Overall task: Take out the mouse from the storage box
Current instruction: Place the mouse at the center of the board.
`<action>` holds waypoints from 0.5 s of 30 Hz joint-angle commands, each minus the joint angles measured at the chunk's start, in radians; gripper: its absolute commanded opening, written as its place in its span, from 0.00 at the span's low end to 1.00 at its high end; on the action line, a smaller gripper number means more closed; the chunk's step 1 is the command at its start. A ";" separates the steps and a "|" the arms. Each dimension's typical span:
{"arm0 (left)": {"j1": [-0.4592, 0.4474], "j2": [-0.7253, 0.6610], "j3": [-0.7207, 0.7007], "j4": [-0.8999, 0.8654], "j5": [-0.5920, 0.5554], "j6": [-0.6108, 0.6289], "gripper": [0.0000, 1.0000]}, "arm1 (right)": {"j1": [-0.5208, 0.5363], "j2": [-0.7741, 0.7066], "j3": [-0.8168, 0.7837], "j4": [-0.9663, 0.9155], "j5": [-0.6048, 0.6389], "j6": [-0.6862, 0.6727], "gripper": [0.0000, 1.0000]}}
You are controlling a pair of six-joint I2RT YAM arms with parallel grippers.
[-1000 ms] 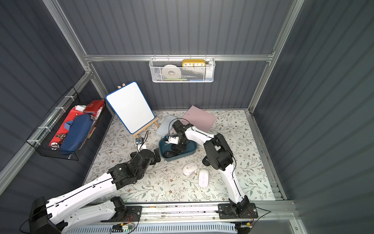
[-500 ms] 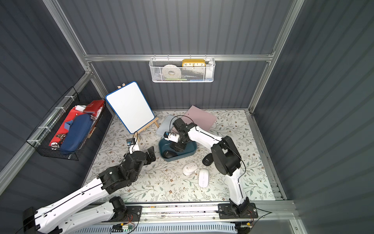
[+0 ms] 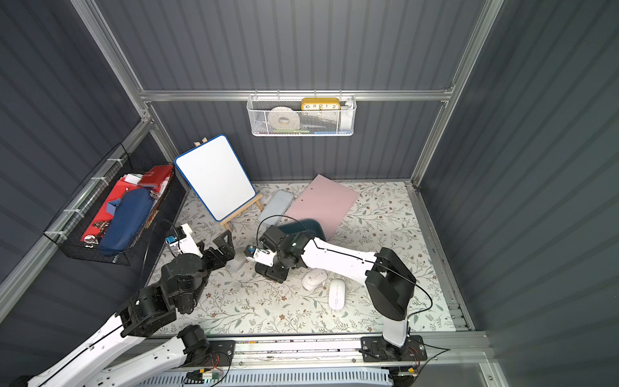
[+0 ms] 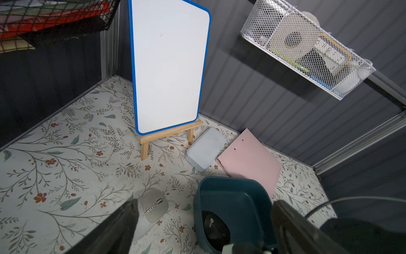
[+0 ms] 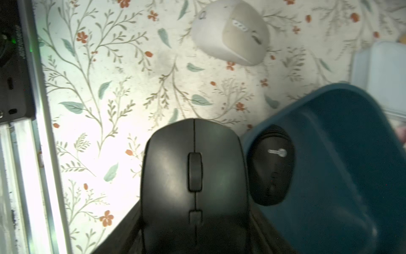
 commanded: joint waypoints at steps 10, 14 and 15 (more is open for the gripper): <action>0.006 -0.080 0.001 -0.035 -0.026 0.012 0.99 | 0.160 0.268 0.103 0.105 0.133 0.225 0.36; 0.006 -0.086 0.006 -0.046 -0.030 0.000 0.99 | 0.161 0.286 0.097 0.143 0.148 0.254 0.48; 0.005 -0.088 0.005 -0.044 -0.030 0.001 0.99 | 0.162 0.283 0.096 0.140 0.144 0.255 0.51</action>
